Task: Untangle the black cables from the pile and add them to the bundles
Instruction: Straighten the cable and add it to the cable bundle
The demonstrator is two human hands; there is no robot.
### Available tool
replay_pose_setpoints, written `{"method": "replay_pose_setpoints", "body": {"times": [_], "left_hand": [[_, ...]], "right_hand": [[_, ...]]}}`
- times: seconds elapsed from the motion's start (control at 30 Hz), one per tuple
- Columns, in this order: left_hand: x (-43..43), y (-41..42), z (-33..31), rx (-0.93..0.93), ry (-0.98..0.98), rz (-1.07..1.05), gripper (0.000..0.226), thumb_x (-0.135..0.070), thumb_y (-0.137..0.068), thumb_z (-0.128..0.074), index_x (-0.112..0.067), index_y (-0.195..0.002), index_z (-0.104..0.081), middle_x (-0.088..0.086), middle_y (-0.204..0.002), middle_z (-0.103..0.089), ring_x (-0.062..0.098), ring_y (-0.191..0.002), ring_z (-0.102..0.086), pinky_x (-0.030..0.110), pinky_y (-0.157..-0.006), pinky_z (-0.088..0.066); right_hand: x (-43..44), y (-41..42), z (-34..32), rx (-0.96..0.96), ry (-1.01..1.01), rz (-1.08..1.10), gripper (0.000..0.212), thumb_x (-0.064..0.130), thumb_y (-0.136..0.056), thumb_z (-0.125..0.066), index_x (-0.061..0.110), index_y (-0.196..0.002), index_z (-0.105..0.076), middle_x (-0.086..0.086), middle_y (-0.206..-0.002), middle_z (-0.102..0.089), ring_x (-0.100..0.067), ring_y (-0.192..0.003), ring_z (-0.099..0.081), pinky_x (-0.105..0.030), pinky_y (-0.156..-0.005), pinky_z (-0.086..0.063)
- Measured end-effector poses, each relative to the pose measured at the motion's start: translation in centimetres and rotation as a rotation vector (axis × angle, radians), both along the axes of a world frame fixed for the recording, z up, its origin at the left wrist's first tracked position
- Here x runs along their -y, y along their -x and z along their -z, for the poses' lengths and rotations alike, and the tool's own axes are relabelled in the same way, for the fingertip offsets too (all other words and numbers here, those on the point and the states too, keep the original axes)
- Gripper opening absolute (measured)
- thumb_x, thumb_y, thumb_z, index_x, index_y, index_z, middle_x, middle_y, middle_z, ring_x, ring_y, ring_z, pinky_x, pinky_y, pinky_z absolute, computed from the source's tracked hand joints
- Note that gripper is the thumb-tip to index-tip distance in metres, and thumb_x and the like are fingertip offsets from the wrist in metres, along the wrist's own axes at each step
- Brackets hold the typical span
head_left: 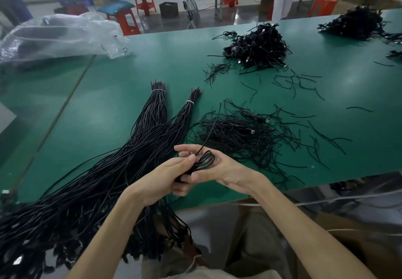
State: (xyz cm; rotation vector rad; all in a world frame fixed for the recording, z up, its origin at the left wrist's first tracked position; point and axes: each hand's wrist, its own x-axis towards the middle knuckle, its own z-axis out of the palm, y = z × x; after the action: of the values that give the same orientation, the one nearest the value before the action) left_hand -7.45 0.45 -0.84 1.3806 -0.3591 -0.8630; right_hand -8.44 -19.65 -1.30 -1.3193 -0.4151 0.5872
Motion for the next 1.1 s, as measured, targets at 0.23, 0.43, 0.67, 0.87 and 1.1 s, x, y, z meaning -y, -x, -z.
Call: {"method": "replay_pose_setpoints", "body": {"times": [0.23, 0.43, 0.67, 0.87, 1.1], "left_hand": [[-0.6, -0.2, 0.0, 0.034, -0.002, -0.079, 0.038, -0.05, -0.107, -0.044, -0.02, -0.109, -0.068, -0.002, -0.073, -0.03, 0.015, -0.058, -0.023, 0.022, -0.052, -0.028], [-0.1, 0.1, -0.1, 0.075, 0.012, -0.156, 0.042, -0.046, -0.11, -0.041, -0.03, -0.079, -0.064, -0.002, -0.075, -0.033, 0.015, -0.061, -0.023, 0.021, -0.054, -0.031], [0.9, 0.3, 0.9, 0.074, 0.002, -0.304, 0.044, -0.055, -0.104, -0.044, -0.023, -0.08, -0.063, -0.003, -0.071, -0.029, 0.013, -0.055, -0.023, 0.022, -0.049, -0.027], [2.6, 1.1, 1.0, 0.152, -0.12, -0.491, 0.051, -0.054, -0.108, -0.038, -0.032, -0.064, -0.053, -0.008, -0.064, -0.027, 0.008, -0.051, -0.023, 0.019, -0.043, -0.025], [2.9, 1.1, 1.0, 0.473, -0.408, -0.522, 0.058, -0.043, -0.111, -0.035, -0.016, -0.066, -0.061, -0.003, -0.051, -0.048, 0.012, -0.044, -0.042, 0.025, -0.046, -0.034]], "right_hand": [[0.1, 0.2, 0.3, 0.107, 0.176, 0.214, 0.039, 0.021, -0.091, -0.079, 0.02, -0.128, -0.069, -0.001, -0.125, -0.072, -0.017, -0.123, -0.062, -0.039, -0.113, -0.043], [-0.3, 0.4, 0.4, 0.183, 0.2, 0.379, 0.025, 0.021, -0.092, -0.078, 0.017, -0.116, -0.073, 0.002, -0.111, -0.076, -0.012, -0.108, -0.068, -0.037, -0.099, -0.052], [-1.3, 0.8, 0.2, 0.386, 0.454, 0.512, 0.018, 0.028, -0.094, -0.074, 0.016, -0.107, -0.074, 0.001, -0.102, -0.07, -0.013, -0.098, -0.067, -0.039, -0.088, -0.055], [-1.9, 0.9, 0.4, 0.433, 0.519, 0.63, 0.013, 0.016, -0.094, -0.074, 0.011, -0.084, -0.067, 0.003, -0.087, -0.063, -0.008, -0.082, -0.058, -0.017, -0.074, -0.043], [-2.0, 1.5, 1.2, 0.554, 0.657, 0.718, 0.017, 0.019, -0.1, -0.065, 0.014, -0.085, -0.064, 0.007, -0.089, -0.059, -0.01, -0.078, -0.057, -0.025, -0.072, -0.048]]}}
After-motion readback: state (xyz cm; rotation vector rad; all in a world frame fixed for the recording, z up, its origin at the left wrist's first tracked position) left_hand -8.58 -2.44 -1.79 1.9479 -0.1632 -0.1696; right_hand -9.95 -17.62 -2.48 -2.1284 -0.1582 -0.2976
